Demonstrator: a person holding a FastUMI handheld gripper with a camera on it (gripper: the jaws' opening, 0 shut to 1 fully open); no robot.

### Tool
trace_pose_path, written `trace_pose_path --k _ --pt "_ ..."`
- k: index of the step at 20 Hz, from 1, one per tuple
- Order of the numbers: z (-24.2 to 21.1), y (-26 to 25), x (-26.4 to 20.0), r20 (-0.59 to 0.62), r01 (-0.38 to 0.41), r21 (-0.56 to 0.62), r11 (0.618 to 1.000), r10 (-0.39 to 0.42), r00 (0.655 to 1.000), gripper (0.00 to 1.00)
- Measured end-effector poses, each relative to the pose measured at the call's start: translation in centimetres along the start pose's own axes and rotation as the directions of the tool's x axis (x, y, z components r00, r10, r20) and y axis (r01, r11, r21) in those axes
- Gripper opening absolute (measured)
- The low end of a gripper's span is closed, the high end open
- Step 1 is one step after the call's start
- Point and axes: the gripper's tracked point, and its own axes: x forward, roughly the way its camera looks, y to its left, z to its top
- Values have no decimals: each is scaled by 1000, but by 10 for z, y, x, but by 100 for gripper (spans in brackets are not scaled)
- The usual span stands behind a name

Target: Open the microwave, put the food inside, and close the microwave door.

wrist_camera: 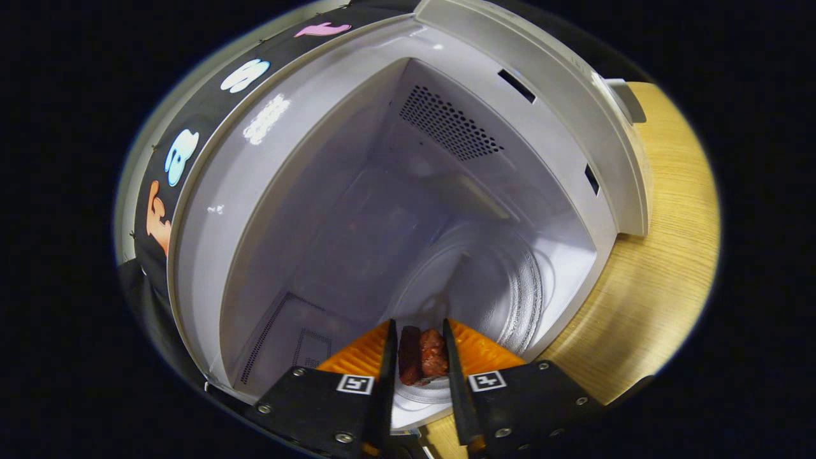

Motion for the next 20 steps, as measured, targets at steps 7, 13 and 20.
trace_pose_path --k 7,13,20 --pt "15 -2 -19 46 30 -73 997 -27 999 98" --pt "33 5 -86 70 45 -214 976 -30 997 98" --pt "66 46 -204 89 52 -394 917 -19 996 98"
